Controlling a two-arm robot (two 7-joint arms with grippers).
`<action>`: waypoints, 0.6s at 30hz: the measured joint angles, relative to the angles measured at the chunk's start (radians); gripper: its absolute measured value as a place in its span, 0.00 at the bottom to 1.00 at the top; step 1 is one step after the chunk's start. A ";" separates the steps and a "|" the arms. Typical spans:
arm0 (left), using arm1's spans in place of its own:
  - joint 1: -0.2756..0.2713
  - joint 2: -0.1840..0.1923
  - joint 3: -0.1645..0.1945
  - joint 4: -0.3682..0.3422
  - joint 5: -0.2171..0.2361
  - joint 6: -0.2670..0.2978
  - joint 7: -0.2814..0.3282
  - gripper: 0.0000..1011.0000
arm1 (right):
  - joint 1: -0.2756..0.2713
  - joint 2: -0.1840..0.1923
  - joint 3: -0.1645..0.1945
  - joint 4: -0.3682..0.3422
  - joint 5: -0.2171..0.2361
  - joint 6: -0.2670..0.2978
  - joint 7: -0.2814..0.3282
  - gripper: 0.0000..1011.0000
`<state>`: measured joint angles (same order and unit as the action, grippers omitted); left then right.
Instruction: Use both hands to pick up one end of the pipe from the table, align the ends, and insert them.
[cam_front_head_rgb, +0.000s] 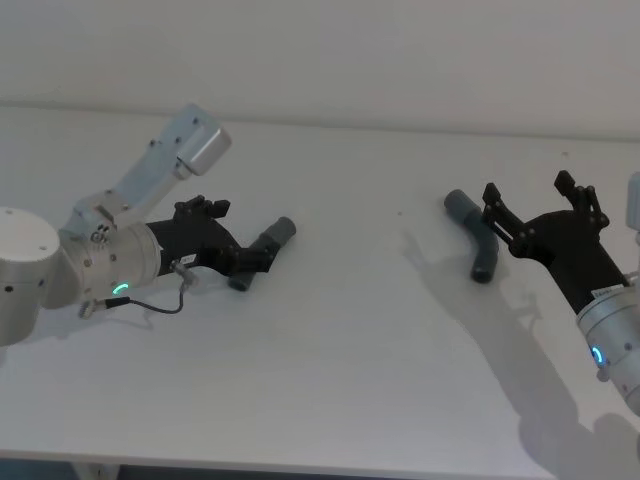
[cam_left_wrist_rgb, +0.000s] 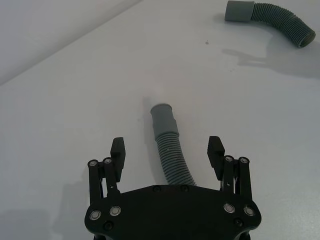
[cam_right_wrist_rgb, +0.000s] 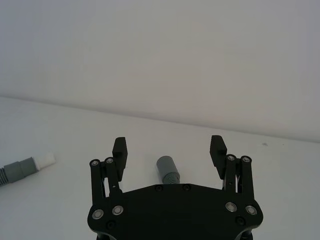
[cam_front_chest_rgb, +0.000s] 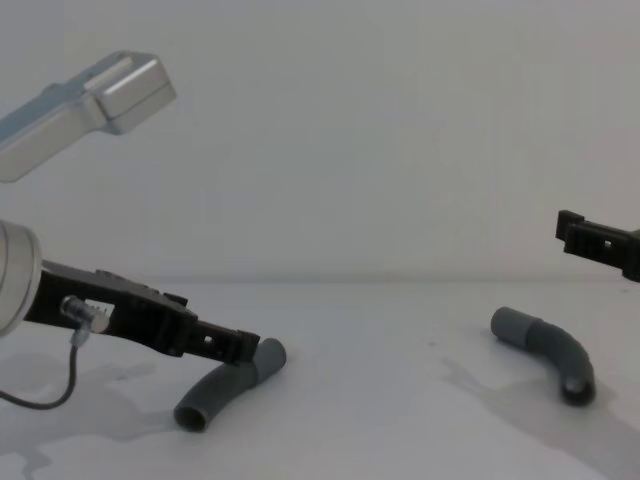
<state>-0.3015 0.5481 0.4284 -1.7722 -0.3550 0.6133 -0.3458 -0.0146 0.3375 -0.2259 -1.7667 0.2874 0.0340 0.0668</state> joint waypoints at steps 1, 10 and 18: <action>-0.004 -0.004 0.001 0.005 -0.002 0.007 -0.002 0.99 | 0.000 0.000 0.000 0.000 0.000 0.000 0.000 0.99; -0.024 -0.034 0.002 0.033 -0.007 0.036 0.000 0.99 | 0.000 0.000 0.000 0.000 0.000 0.000 0.000 0.99; -0.032 -0.071 -0.004 0.060 -0.008 0.061 0.022 0.99 | 0.000 0.000 0.000 0.000 0.000 0.000 0.000 0.99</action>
<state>-0.3336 0.4770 0.4248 -1.7118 -0.3627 0.6739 -0.3236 -0.0146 0.3375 -0.2258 -1.7668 0.2874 0.0341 0.0668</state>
